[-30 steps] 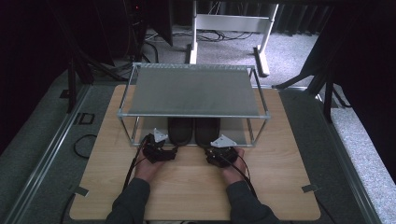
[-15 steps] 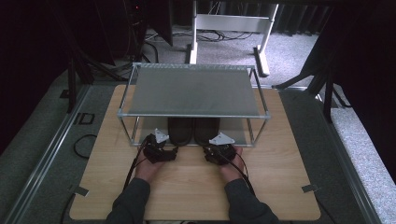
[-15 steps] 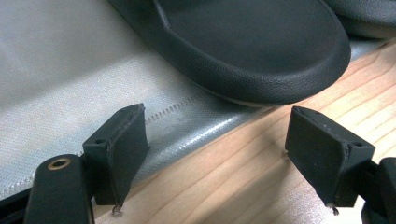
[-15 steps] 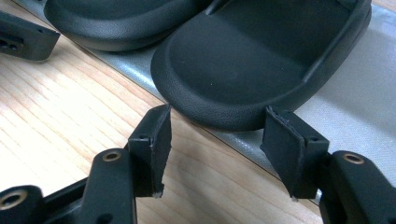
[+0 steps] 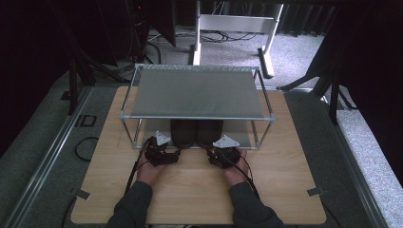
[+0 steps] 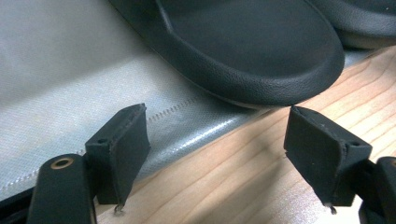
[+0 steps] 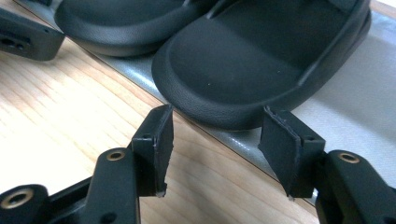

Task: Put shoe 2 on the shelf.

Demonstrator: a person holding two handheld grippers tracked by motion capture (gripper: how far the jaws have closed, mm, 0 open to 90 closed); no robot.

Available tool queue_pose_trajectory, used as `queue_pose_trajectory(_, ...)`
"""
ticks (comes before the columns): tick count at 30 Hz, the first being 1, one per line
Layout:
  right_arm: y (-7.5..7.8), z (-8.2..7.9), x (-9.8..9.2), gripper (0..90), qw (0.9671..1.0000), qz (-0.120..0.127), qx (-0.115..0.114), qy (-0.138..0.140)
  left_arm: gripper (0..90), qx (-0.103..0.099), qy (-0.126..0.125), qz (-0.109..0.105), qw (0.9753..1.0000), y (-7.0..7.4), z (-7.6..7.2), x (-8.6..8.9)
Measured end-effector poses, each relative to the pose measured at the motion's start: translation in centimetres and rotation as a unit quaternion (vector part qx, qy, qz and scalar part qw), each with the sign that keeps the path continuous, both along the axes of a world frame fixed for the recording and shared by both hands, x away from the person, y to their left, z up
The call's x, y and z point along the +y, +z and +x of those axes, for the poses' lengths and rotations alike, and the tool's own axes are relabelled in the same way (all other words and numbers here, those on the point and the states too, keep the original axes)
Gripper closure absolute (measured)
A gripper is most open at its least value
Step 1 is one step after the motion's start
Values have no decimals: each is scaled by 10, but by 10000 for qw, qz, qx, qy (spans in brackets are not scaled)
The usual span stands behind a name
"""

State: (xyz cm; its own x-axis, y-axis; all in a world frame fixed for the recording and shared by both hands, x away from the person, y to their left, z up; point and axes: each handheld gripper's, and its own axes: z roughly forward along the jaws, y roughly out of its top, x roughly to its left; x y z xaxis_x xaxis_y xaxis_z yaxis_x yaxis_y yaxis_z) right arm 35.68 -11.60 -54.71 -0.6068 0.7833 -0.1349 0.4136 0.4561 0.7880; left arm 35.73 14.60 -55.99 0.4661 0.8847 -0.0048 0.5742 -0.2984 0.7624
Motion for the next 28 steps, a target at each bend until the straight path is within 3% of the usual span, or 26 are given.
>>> queue_pose_trajectory(7, 5, -11, -19, 434, 9999, -94, -50, 53, 272, -269, 171, -263, 9991, 1, -5, 5)
queue_pose_trajectory(12, 3, -23, -41, 427, 9997, -241, -48, 39, 272, -236, 268, -453, 9983, 1, -5, 10)
queue_pose_trajectory(19, -1, -30, -77, 420, 9993, -105, 183, -293, 274, -191, 323, -542, 9978, 1, -4, 12)
queue_pose_trajectory(28, -1, -31, -94, 397, 9990, -139, 325, -282, 273, -125, 342, -615, 9974, 1, -2, 14)
